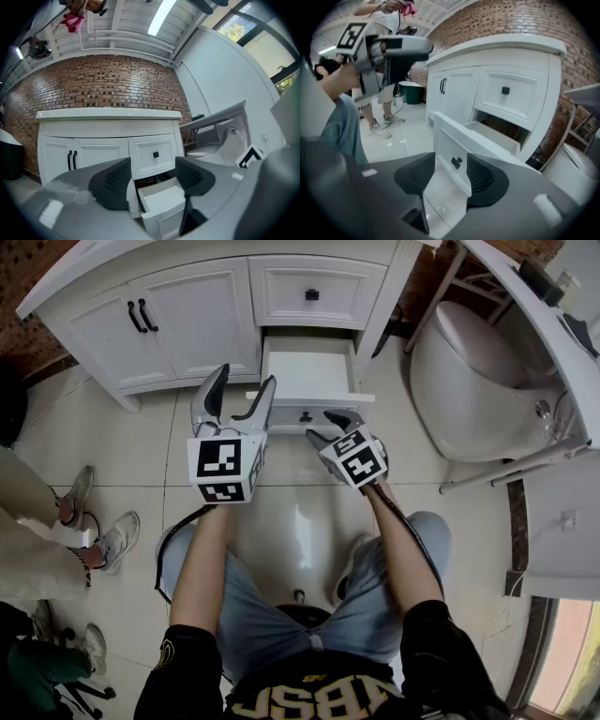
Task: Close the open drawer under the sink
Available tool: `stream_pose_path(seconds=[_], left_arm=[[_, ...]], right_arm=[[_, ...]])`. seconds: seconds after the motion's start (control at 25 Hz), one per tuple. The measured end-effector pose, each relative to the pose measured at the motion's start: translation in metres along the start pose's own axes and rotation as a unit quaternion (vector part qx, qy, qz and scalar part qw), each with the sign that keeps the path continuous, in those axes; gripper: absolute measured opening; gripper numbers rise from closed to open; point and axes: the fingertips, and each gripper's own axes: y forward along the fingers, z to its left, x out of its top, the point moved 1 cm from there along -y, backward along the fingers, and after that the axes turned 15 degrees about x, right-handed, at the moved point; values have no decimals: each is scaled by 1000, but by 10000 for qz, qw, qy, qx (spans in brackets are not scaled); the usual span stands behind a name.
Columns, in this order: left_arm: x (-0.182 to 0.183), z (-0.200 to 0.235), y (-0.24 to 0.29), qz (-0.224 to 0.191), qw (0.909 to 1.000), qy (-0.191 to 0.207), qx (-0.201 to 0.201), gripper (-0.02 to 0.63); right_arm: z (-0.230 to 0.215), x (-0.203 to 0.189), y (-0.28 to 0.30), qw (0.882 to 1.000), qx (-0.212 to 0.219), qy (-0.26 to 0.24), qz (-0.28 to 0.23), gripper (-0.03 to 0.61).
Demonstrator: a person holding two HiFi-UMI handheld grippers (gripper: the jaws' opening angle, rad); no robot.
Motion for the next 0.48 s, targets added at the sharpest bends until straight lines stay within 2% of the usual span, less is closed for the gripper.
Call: stream_pose_path(seconds=[0.16,0.24,0.28,0.32,0.36,0.48], left_arm=[[-4,8,14,39,10000,18,5,299],[-7,11,20,53,10000,49,6,299],[-9,13,23,77,9999,71,10,299],[-13,16,25,113,9999,102,15,299],[-17,18,27,157,9998,134,22,299],[-27,25,33,296,9994,171,33,299]], right_arm=[[-15,-22,44,9974,75,-265,662,186],[-27,-27,58,9947,-106,-429,931,169],[-34,-27,62,9931,-274,-486,1032,139],[-41,-26,63,9915,-422,-517,1113,58],[-46,-24,65,9905,-505,-514,1168,35],[-61,-18,71,9907,-632,-408,1133,35]])
